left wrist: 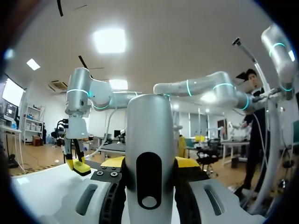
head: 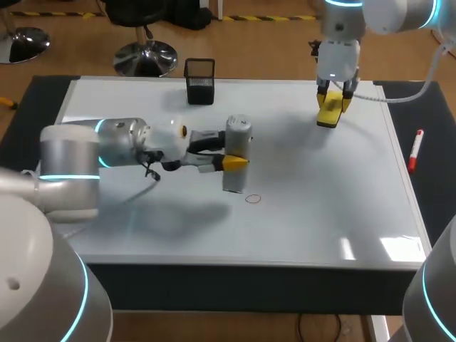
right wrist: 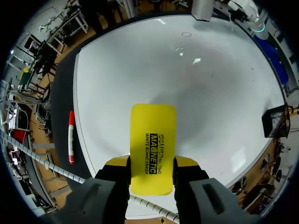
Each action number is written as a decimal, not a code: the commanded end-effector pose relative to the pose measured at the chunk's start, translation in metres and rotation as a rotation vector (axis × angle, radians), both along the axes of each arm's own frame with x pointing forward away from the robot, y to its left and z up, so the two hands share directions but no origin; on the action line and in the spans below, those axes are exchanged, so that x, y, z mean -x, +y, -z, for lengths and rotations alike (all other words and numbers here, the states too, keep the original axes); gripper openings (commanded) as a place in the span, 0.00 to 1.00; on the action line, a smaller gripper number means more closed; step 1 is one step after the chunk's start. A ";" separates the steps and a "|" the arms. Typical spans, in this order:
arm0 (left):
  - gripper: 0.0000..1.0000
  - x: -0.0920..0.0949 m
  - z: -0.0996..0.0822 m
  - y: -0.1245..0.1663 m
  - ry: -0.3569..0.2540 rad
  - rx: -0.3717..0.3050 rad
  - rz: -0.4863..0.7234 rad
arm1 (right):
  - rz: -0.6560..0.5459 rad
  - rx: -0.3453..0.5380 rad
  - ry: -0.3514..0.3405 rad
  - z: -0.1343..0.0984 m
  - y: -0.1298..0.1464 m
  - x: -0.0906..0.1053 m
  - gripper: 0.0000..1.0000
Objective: Pick up the inspection probe, press it on each red-marked spot on the whiteboard one by one, put down the probe, pick up the eraser, and wipe off all the red marks.
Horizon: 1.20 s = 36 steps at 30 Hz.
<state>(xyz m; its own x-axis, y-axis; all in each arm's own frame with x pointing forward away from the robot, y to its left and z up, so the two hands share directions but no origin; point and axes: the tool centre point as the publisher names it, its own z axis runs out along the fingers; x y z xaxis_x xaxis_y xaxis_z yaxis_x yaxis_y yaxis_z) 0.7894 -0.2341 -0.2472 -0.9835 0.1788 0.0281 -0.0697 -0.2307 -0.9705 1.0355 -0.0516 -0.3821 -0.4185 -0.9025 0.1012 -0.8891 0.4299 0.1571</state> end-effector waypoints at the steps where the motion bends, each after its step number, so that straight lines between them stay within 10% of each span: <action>1: 0.00 -0.007 0.011 -0.016 0.002 0.020 0.009 | -0.002 0.003 -0.002 -0.002 -0.001 0.000 0.00; 36: 0.00 -0.007 0.052 -0.048 -0.006 -0.049 0.012 | -0.002 0.003 -0.002 -0.002 -0.001 0.000 0.00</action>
